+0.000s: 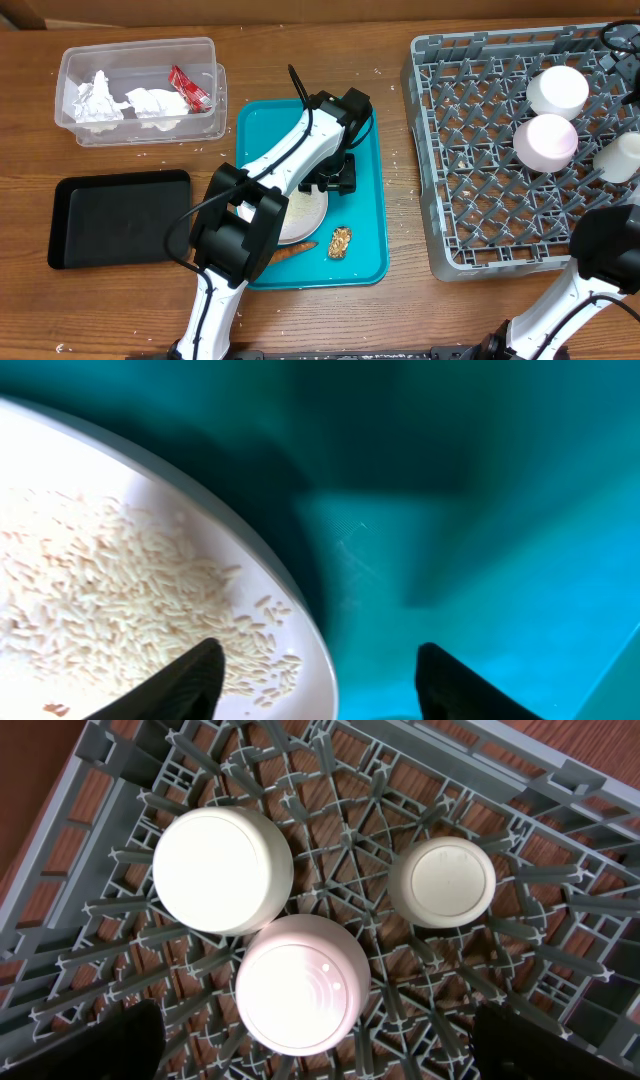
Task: Sort waste into correct bins and load items into the dishwasher
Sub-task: 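Reach the left gripper to the rice plate rim and grasp it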
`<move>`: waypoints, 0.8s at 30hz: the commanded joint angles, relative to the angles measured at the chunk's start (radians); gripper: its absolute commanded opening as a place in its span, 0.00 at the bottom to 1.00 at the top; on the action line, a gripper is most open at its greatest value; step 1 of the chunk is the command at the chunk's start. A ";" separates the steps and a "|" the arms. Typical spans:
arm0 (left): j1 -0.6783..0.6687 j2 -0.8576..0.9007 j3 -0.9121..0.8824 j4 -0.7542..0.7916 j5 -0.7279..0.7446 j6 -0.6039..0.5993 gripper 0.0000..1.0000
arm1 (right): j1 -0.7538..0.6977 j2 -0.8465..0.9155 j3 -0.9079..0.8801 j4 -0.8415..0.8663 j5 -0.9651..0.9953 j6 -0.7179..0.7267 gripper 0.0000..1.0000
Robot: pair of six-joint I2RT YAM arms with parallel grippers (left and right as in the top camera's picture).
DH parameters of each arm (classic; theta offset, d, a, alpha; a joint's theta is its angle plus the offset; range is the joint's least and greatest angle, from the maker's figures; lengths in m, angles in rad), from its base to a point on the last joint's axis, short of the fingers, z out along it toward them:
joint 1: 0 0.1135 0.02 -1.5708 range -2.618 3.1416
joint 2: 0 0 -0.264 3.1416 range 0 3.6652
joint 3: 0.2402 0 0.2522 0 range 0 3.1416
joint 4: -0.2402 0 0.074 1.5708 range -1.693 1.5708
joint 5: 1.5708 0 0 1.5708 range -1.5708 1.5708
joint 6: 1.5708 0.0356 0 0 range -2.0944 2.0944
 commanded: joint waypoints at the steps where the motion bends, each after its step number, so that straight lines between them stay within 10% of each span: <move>1: -0.001 0.000 -0.007 0.001 -0.050 0.012 0.60 | 0.002 -0.006 0.013 0.003 0.000 0.008 1.00; 24: -0.023 0.035 -0.007 0.003 -0.052 0.005 0.47 | 0.002 -0.006 0.013 0.003 0.000 0.008 1.00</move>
